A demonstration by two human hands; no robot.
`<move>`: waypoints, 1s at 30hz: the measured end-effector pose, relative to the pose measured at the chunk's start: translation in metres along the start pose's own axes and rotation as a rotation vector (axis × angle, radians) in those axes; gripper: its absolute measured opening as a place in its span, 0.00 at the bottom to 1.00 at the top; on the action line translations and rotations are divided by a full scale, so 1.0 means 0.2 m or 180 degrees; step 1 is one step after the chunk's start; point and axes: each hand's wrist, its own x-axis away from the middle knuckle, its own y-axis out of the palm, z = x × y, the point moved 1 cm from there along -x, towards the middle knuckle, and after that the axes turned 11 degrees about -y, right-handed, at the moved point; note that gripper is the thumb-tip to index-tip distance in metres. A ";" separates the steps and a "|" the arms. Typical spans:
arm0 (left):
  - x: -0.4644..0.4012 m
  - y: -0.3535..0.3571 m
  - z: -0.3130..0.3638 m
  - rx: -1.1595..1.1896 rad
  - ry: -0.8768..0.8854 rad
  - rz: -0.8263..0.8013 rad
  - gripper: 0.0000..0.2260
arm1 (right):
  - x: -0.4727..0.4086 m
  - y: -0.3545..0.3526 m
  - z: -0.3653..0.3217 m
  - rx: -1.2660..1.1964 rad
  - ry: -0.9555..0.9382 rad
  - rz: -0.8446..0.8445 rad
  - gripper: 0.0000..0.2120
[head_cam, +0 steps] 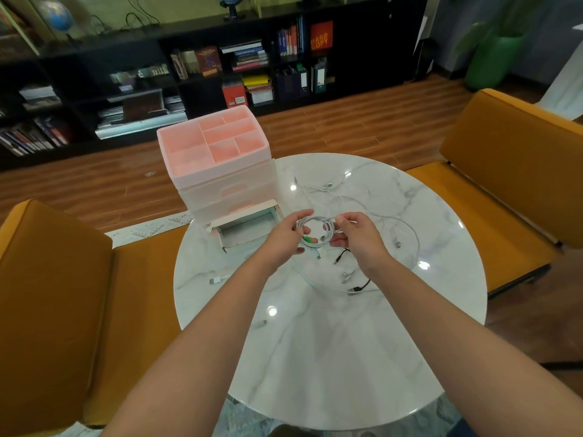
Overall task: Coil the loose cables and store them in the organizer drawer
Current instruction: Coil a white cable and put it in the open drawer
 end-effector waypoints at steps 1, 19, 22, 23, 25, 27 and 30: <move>0.00 -0.01 0.00 -0.0138 -0.0036 -0.0061 0.19 | 0.00 0.00 0.00 0.0054 0.0000 -0.0021 0.04; 0.01 -0.01 -0.08 0.0320 0.0105 0.0342 0.08 | 0.06 -0.02 0.00 -0.0683 0.0297 -0.0202 0.05; 0.01 0.00 -0.07 0.0590 -0.0005 0.0387 0.07 | 0.07 -0.01 0.00 -0.0194 0.0448 -0.0210 0.07; 0.01 0.00 -0.07 0.0662 -0.0066 0.0393 0.07 | 0.07 -0.01 0.00 -0.0031 0.0494 -0.0217 0.08; 0.02 0.00 -0.06 0.0800 -0.0175 0.0392 0.08 | 0.07 0.00 0.00 0.0171 0.0534 -0.0272 0.11; 0.02 -0.01 -0.06 0.0916 -0.0260 0.0443 0.08 | 0.07 -0.01 -0.01 0.0236 0.0585 -0.0379 0.13; 0.02 0.00 -0.06 0.1043 -0.0318 0.0590 0.07 | 0.07 0.00 -0.03 0.0176 0.0660 -0.0539 0.15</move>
